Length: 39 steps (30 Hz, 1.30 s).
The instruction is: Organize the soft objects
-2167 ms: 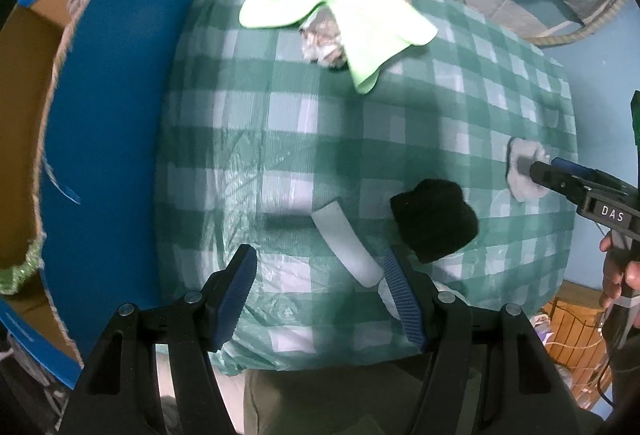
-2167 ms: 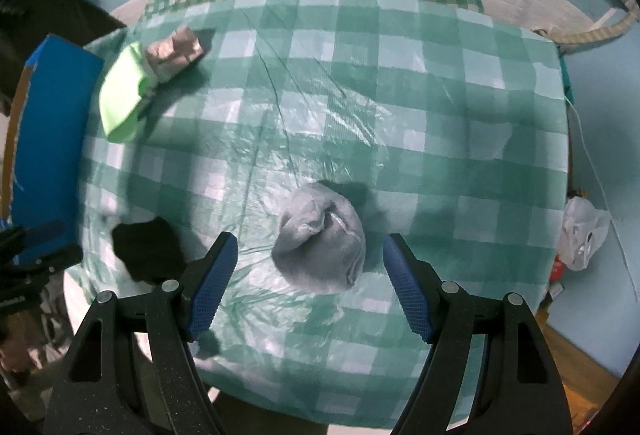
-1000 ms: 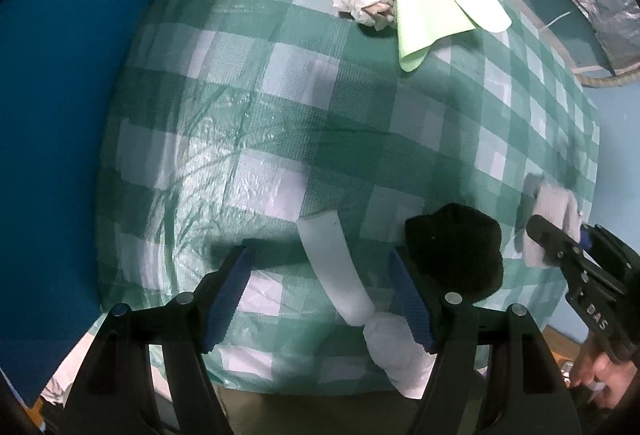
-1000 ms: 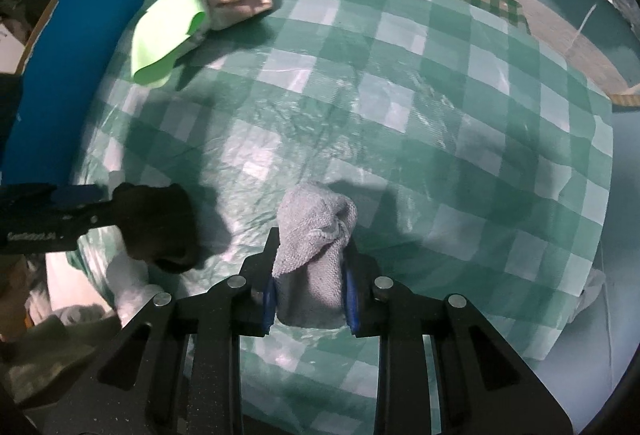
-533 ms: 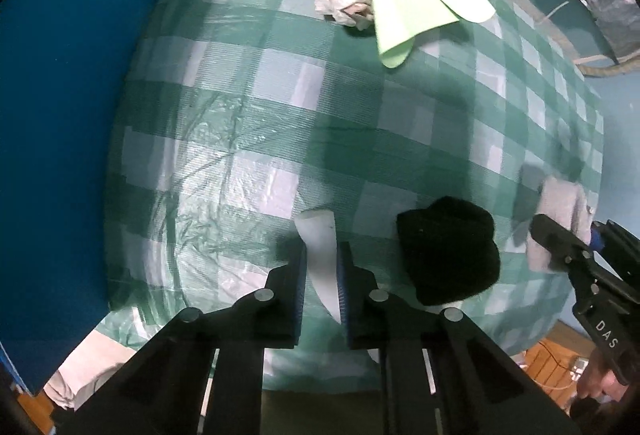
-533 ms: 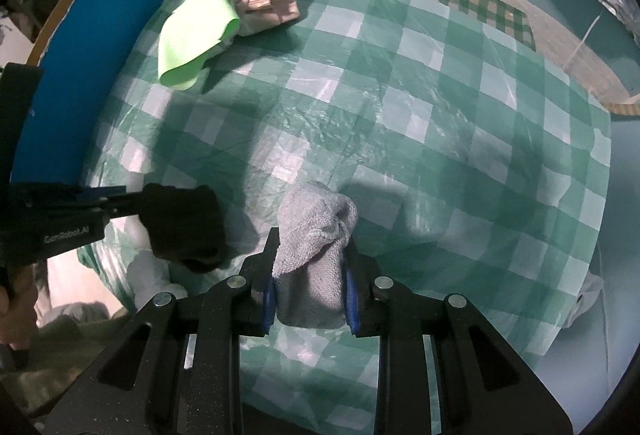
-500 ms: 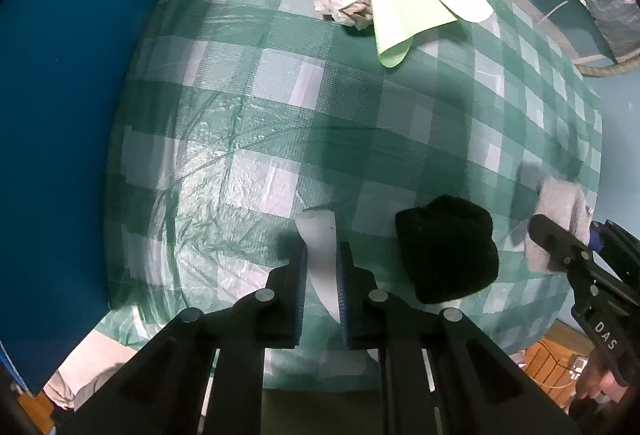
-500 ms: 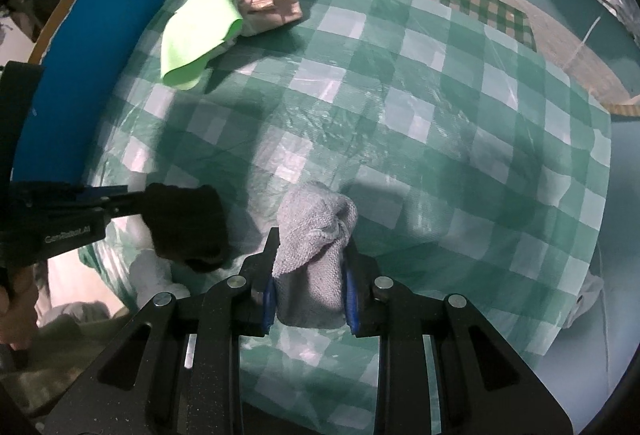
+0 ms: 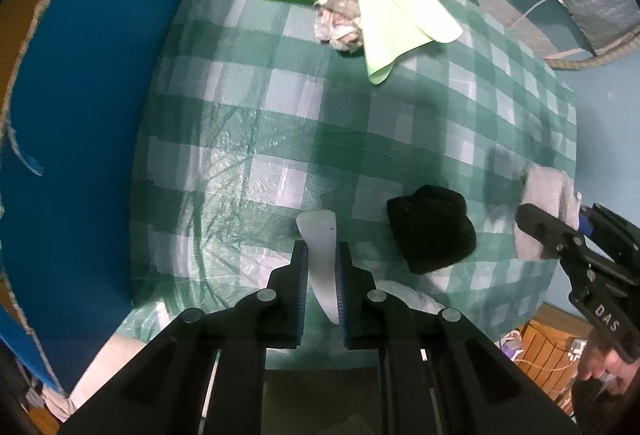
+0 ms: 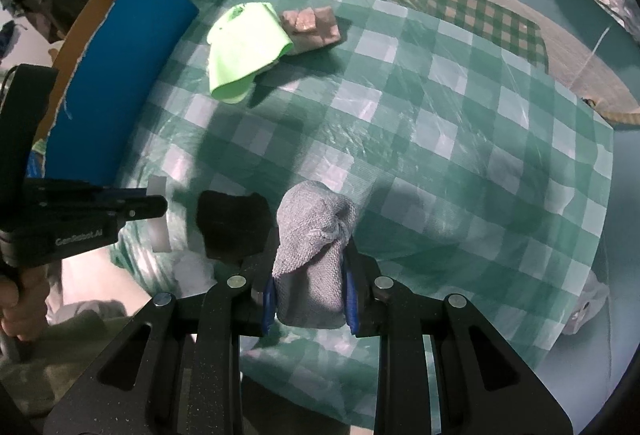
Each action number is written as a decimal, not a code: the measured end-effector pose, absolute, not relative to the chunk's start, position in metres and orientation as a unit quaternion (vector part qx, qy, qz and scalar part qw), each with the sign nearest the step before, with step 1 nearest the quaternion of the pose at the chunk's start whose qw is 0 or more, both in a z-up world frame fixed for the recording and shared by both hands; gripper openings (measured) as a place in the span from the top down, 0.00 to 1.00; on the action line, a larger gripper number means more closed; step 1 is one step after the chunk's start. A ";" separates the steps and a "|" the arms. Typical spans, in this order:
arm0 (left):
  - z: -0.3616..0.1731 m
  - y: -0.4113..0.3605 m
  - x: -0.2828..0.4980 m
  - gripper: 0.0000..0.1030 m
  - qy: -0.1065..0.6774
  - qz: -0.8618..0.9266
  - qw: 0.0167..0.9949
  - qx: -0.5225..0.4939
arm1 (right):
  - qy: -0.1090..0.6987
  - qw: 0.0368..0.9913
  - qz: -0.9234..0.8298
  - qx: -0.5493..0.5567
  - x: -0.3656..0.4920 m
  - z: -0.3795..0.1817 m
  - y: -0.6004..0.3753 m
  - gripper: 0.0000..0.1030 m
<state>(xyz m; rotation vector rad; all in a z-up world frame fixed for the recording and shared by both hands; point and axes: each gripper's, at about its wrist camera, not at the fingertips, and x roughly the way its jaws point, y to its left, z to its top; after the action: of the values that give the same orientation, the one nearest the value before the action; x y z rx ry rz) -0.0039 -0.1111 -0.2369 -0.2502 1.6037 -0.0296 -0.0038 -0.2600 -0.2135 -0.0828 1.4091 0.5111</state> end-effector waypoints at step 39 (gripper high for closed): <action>-0.128 -0.077 -0.015 0.88 0.642 -0.060 0.765 -0.013 | 0.596 0.746 0.294 -0.042 0.004 -0.113 -0.194 0.76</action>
<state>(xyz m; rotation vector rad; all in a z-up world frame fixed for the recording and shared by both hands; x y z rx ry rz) -0.0147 -0.0773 -0.1279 -0.0278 1.3945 -0.1313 0.0043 -0.1938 -0.1129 -0.0908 1.3046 0.6423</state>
